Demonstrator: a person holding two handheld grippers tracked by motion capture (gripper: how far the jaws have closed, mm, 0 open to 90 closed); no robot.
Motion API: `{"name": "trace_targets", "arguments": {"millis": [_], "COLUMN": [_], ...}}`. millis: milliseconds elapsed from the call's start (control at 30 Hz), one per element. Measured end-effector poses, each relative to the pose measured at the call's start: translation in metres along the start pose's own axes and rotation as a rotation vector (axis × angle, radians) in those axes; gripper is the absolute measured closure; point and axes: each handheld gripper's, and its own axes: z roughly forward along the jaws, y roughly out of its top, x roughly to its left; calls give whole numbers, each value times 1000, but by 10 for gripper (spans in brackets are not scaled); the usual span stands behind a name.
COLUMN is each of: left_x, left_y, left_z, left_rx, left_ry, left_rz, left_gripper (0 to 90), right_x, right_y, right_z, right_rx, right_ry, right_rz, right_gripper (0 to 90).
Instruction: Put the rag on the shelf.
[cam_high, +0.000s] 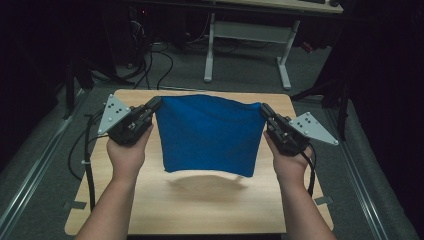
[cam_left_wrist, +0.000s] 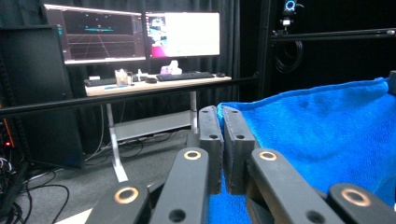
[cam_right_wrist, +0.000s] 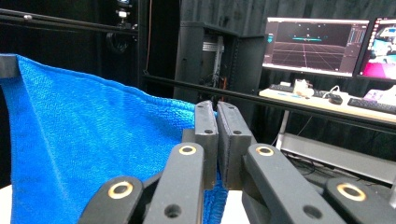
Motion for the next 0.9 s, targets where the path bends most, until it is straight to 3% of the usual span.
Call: {"name": "trace_targets", "arguments": {"millis": [200,567,900], "left_x": [7,24,39], "left_y": [2,3,5], "left_z": [8,31,47], "left_rx": [0,47,65], "left_ry": [15,46,86], "left_rz": [13,21,33], "left_gripper": [880,880,880], "right_x": [-6,-19,-23], "right_y": [-4,-1,12], "right_z": [12,37,54], "right_rx": [10,27,19], "right_ry": [-6,-19,-16], "right_rz": [13,41,20], "right_gripper": [878,879,879]}}
